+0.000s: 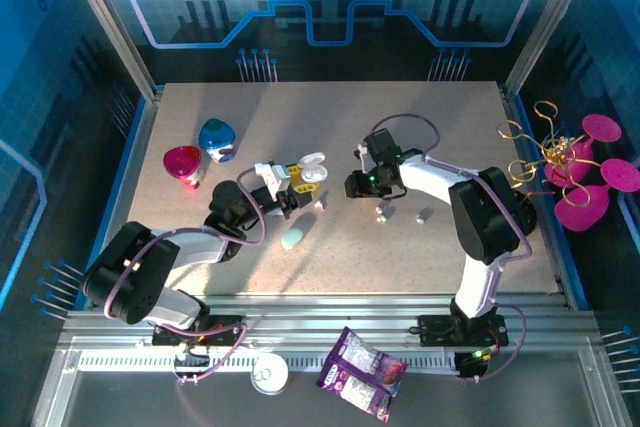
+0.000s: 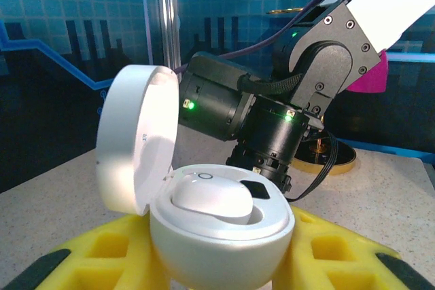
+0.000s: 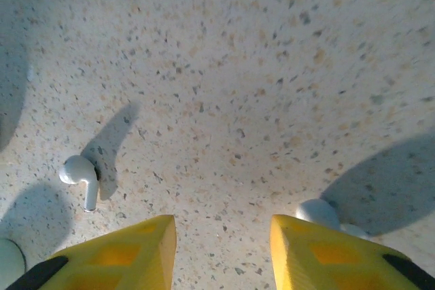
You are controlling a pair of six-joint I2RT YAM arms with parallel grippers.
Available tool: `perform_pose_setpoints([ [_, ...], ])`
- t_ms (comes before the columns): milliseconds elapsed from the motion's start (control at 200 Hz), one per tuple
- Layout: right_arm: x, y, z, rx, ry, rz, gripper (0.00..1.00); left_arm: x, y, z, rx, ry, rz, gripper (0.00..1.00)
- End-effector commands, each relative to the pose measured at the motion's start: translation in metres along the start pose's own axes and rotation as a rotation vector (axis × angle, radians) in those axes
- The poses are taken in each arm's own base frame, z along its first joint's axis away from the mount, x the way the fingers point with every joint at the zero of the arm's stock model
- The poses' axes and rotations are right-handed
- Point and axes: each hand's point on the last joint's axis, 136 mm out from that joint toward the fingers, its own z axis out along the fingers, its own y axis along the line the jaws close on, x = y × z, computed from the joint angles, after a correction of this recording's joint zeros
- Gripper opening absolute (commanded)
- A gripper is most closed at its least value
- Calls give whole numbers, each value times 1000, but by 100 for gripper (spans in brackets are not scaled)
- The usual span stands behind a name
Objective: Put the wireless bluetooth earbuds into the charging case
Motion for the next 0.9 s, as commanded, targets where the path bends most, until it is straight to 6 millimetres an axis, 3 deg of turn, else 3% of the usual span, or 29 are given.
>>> perform_pose_setpoints([
  [0,-16,-9,-22,70,-47,-114,40,-8,-1,-5,-5,-18,45,34],
  [220,-12,-36,-30,295,79,-217,33,-7,-2,-8,-11,-12,46,33],
  [480,-6,-30,-18,440,200,-314,29,-7,-3,-10,-9,-11,51,34],
  [895,0,-28,-2,532,278,-382,24,-3,-5,-15,-17,1,69,34],
])
